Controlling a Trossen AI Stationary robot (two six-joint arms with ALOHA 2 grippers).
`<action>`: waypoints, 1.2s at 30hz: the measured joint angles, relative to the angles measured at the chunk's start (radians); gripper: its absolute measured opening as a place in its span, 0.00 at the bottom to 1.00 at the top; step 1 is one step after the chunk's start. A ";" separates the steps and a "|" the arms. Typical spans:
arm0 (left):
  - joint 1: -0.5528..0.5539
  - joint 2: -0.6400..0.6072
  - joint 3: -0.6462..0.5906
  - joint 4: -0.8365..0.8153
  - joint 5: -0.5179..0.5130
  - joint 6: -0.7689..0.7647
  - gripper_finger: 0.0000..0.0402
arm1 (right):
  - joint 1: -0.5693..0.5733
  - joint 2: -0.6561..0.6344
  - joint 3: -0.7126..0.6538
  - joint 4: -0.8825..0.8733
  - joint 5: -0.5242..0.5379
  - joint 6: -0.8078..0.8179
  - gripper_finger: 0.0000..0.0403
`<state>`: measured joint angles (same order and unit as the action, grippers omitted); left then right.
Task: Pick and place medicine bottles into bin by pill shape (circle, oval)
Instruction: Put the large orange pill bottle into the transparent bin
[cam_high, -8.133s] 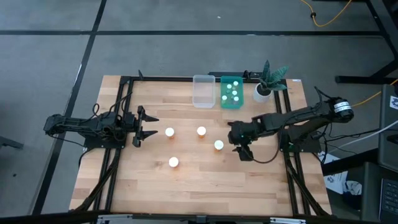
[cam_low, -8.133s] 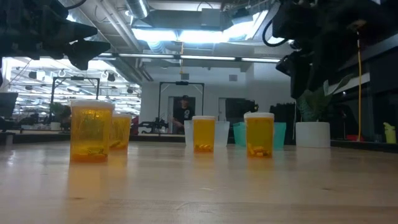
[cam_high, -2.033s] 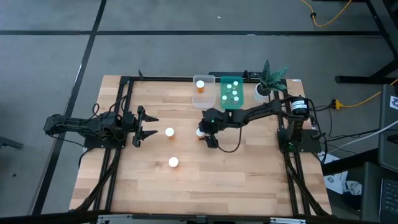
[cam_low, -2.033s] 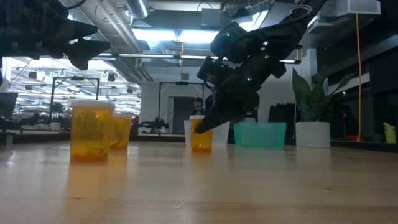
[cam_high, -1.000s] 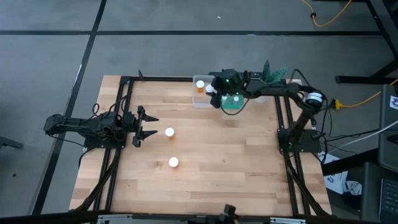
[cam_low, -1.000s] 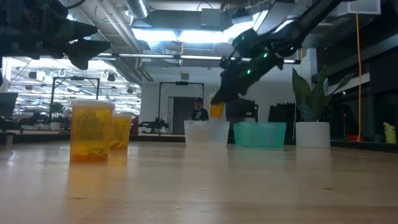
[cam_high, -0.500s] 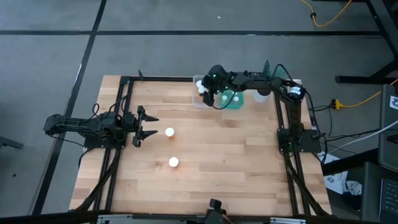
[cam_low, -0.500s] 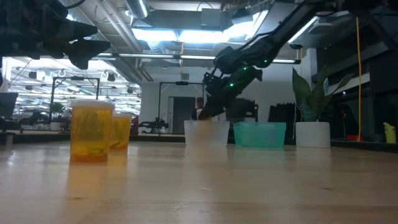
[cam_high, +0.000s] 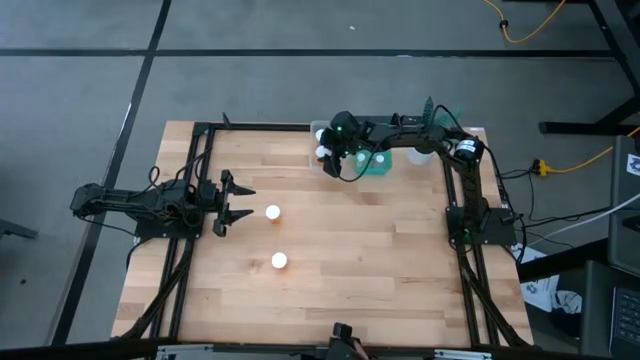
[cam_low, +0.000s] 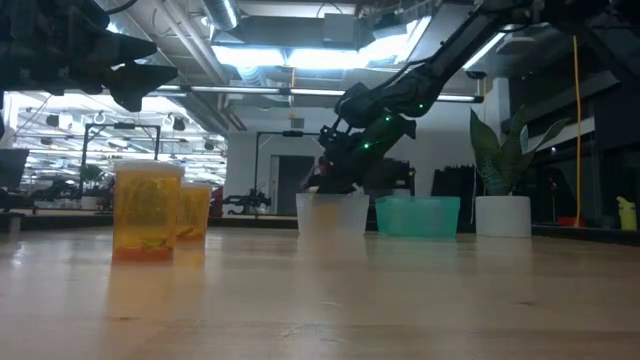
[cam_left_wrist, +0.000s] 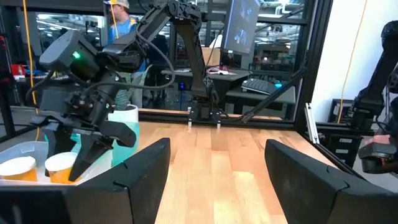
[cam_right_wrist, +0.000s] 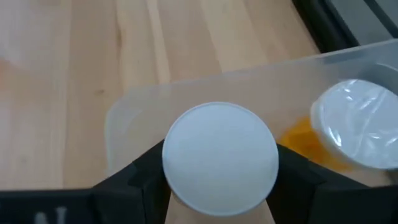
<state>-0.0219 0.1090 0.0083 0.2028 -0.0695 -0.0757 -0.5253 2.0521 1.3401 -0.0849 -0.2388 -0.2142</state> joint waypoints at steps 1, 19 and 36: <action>0.000 0.000 0.000 0.000 0.000 0.000 0.63 | -0.001 0.000 0.000 0.000 0.000 0.000 0.53; 0.000 0.000 0.000 0.000 0.000 0.000 0.63 | 0.016 -0.047 0.025 -0.029 0.002 0.027 0.60; -0.001 0.000 0.000 0.000 0.004 -0.005 0.63 | 0.354 -0.143 0.029 -0.044 -0.142 -0.131 0.60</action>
<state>-0.0227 0.1089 0.0084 0.2028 -0.0654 -0.0803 -0.1711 1.9095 1.3692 -0.1290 -0.3805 -0.3447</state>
